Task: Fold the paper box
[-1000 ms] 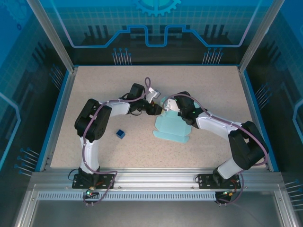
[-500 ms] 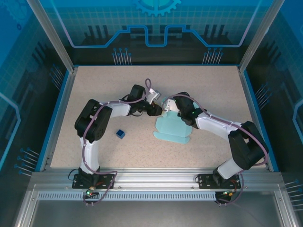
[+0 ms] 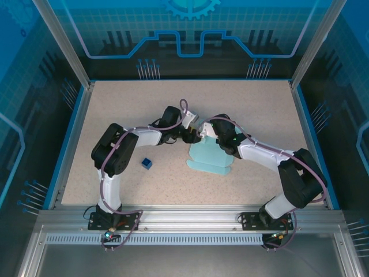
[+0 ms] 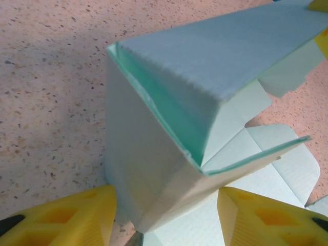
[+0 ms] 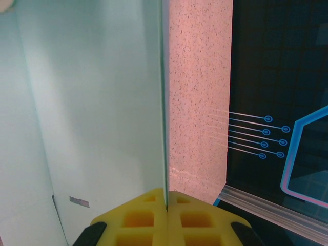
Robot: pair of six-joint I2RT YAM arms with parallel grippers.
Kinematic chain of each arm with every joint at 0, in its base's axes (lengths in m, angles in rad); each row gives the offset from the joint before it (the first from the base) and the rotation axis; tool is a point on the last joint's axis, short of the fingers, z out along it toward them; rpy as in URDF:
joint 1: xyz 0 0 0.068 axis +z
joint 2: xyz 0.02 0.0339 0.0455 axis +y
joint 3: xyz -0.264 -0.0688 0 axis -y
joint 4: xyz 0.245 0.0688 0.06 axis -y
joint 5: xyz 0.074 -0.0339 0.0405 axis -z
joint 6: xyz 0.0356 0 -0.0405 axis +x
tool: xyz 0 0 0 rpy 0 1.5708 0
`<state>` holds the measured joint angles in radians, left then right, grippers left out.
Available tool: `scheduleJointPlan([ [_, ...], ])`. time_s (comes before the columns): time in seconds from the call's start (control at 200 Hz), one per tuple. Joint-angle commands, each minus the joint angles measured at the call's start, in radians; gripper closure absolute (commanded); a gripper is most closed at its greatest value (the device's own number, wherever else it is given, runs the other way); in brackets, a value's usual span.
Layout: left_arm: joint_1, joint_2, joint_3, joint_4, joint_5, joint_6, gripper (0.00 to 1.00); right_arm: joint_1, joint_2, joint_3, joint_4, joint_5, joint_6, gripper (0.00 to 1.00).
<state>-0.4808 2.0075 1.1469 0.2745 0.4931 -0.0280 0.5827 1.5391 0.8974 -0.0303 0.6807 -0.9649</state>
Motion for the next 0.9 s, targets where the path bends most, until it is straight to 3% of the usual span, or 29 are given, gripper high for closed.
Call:
scheduleJointPlan([
  [0.0, -0.004, -0.028, 0.015, 0.034, -0.049, -0.013, 0.44, 0.022, -0.022, -0.012, -0.011, -0.024, 0.01, 1.0],
  [0.2, 0.005, -0.018, 0.04, 0.016, -0.103, -0.042, 0.47, 0.018, -0.031, -0.012, -0.021, -0.04, 0.014, 1.0],
  [0.505, 0.005, -0.014, 0.061, 0.025, -0.097, -0.029, 0.43, 0.016, -0.033, -0.012, -0.059, -0.076, 0.025, 1.0],
  [0.745, 0.017, 0.0, 0.089, 0.023, -0.078, -0.046, 0.3, 0.009, -0.03, -0.009, -0.087, -0.101, 0.037, 1.0],
  [0.89, 0.018, 0.015, 0.118, -0.023, -0.084, -0.025, 0.33, 0.002, -0.03, -0.003, -0.096, -0.114, 0.042, 1.0],
])
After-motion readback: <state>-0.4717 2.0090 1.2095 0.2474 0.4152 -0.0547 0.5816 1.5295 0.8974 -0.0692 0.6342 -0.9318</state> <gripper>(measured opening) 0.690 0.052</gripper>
